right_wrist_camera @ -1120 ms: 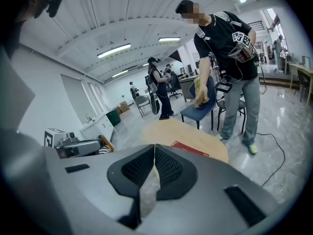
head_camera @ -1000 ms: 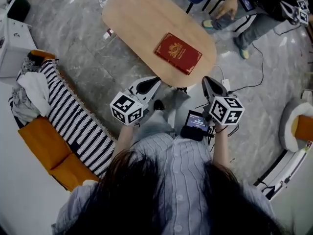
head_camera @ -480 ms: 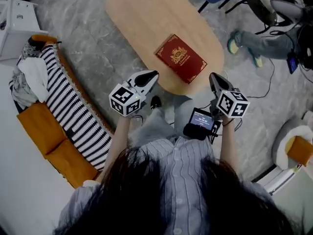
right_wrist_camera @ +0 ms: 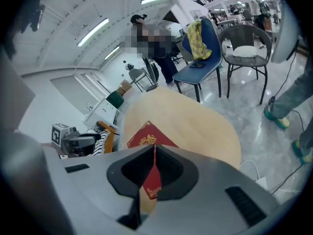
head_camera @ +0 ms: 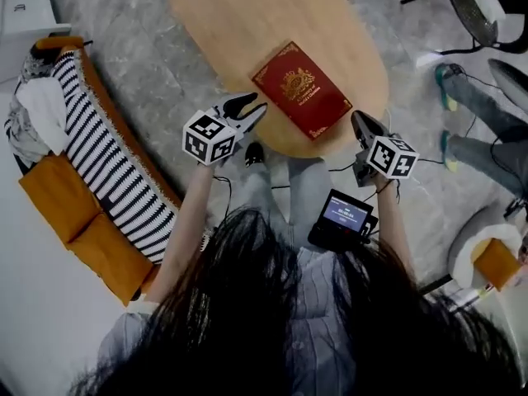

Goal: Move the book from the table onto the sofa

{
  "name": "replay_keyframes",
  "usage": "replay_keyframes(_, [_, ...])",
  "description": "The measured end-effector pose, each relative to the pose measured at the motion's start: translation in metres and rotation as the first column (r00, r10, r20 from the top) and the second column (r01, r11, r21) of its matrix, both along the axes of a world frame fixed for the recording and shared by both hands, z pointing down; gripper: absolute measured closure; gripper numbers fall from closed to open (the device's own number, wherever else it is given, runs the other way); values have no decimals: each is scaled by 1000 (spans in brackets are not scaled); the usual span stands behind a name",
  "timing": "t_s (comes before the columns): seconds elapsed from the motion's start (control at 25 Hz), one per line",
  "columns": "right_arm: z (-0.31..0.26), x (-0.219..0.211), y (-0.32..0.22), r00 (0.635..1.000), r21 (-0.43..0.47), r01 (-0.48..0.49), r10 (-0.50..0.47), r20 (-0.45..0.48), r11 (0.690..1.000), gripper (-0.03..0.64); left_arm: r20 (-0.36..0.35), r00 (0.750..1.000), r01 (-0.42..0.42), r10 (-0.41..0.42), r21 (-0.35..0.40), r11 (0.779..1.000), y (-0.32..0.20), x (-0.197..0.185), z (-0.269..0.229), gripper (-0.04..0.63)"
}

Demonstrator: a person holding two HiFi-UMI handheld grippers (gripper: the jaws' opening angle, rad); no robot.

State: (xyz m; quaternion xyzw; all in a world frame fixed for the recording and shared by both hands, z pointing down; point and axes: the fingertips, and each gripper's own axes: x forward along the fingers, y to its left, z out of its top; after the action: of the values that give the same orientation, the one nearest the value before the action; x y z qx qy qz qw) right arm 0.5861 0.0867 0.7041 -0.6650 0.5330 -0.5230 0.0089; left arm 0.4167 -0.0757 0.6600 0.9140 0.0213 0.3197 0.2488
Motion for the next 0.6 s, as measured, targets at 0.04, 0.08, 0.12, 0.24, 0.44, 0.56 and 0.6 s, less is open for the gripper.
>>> replay_keyframes(0.04, [11,1,2,1000,-7,-9,9,19,1000,598,14,1000,-2,2,-6,1000,-1,2,11,462])
replay_keyframes(0.08, [20,2,3,999,-12,-12,12,37,1000,598,26,1000,0,0,-13,1000,-4,4,22,456])
replay_keyframes(0.12, [30,2,3,999,-16,-10,10,53,1000,597,38,999,8,-7,-20,1000,-7,7,34,447])
replay_keyframes(0.24, [56,0,4,996,-39,9,-5,93,999,597,83,995,56,-53,-36,998,-20,13,67,415])
replay_keyframes(0.44, [89,-6,15,990,-78,15,-4,143,997,551,145,981,143,-133,-64,988,-39,14,110,382])
replay_keyframes(0.56, [106,-11,19,989,-97,13,2,151,995,482,158,977,154,-140,-82,985,-48,12,126,374])
replay_keyframes(0.6, [111,-12,19,989,-105,13,3,148,994,472,171,976,152,-137,-80,985,-51,11,132,370])
